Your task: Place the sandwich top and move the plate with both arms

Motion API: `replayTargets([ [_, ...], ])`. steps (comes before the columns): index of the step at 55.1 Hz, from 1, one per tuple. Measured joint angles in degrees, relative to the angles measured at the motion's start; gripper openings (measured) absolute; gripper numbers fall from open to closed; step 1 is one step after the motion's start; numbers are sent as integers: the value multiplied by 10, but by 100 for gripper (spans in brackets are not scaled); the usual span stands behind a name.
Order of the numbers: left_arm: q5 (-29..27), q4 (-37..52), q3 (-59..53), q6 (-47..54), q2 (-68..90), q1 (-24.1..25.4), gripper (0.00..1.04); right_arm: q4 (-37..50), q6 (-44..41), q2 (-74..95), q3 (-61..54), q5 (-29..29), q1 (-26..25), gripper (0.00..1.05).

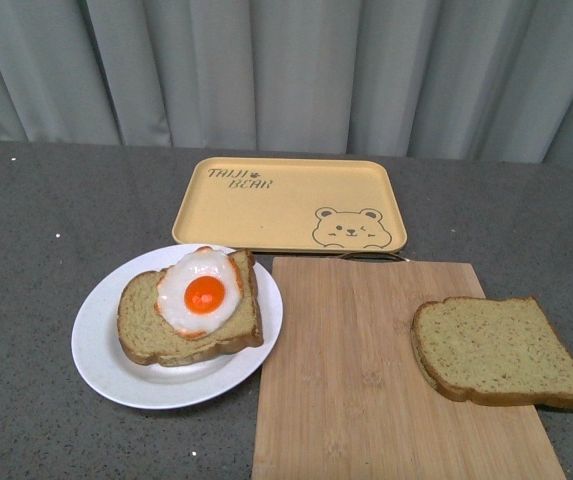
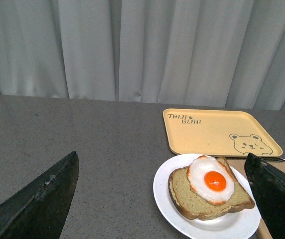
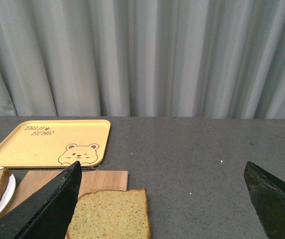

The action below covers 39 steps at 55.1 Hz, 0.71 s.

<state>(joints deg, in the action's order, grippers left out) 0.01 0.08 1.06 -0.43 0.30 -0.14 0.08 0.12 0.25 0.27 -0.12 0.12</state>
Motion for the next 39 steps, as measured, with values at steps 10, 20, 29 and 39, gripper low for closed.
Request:
replayTargets([
  [10,0,0,0,0,0,0,98,0,0,0,0,0,0,95],
  [20,0,0,0,0,0,0,98,0,0,0,0,0,0,95],
  [29,0,0,0,0,0,0,98,0,0,0,0,0,0,95],
  [39,0,0,0,0,0,0,98,0,0,0,0,0,0,95],
])
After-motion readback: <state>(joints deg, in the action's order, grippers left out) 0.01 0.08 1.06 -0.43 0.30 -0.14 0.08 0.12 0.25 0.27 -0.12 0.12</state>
